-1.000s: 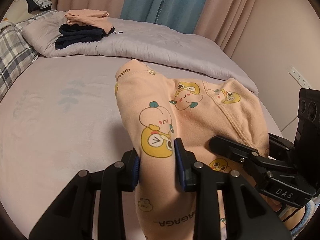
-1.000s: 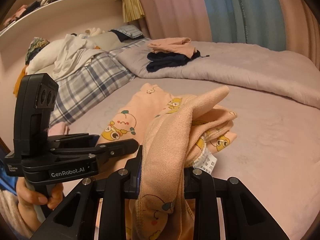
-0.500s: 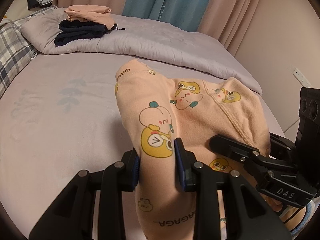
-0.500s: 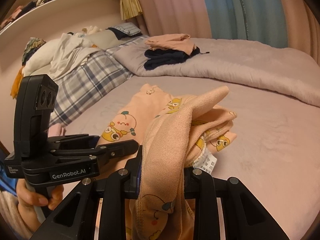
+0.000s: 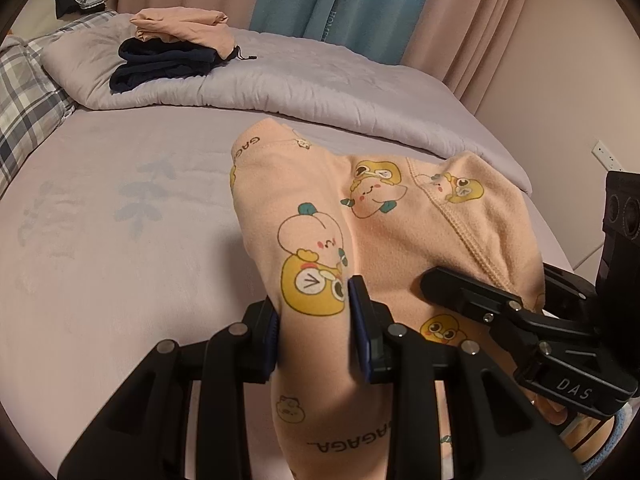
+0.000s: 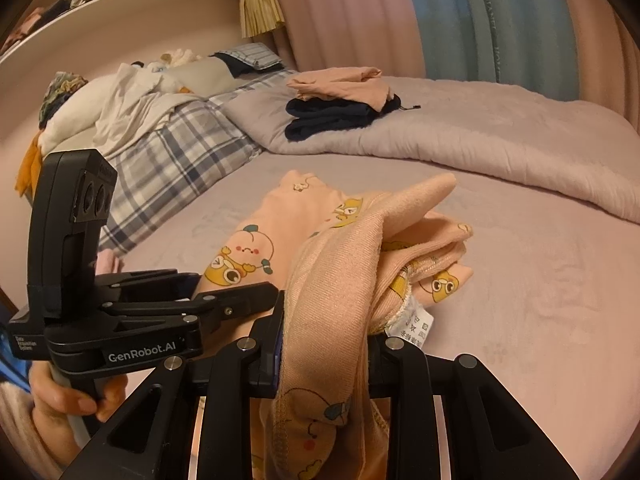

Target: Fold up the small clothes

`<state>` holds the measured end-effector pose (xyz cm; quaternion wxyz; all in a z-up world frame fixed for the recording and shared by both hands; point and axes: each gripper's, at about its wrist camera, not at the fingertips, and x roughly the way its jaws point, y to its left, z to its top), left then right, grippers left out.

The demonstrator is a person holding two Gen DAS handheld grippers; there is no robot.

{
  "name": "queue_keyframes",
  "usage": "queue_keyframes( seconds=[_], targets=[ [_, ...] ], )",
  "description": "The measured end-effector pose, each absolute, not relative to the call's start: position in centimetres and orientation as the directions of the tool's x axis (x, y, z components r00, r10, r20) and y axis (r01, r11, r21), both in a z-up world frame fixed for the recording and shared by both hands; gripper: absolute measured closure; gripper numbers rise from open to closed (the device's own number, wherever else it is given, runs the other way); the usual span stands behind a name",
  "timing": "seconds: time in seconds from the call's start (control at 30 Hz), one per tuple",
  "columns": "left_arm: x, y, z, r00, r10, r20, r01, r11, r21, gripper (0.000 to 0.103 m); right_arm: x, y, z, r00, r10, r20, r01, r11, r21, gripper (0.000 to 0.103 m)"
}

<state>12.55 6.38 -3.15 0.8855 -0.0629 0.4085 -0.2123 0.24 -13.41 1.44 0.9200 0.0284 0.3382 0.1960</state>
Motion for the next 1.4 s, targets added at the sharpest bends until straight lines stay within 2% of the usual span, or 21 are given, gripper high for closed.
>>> queue_keyframes(
  seconds=[1.4],
  targets=[
    [17.9, 7.0, -6.0, 0.559, -0.387, -0.733, 0.299, 0.919, -0.257, 0.072, 3.5, -12.4, -0.2, 0.681, 0.372, -0.631, -0.323, 0.926, 0.197, 0.074]
  ],
)
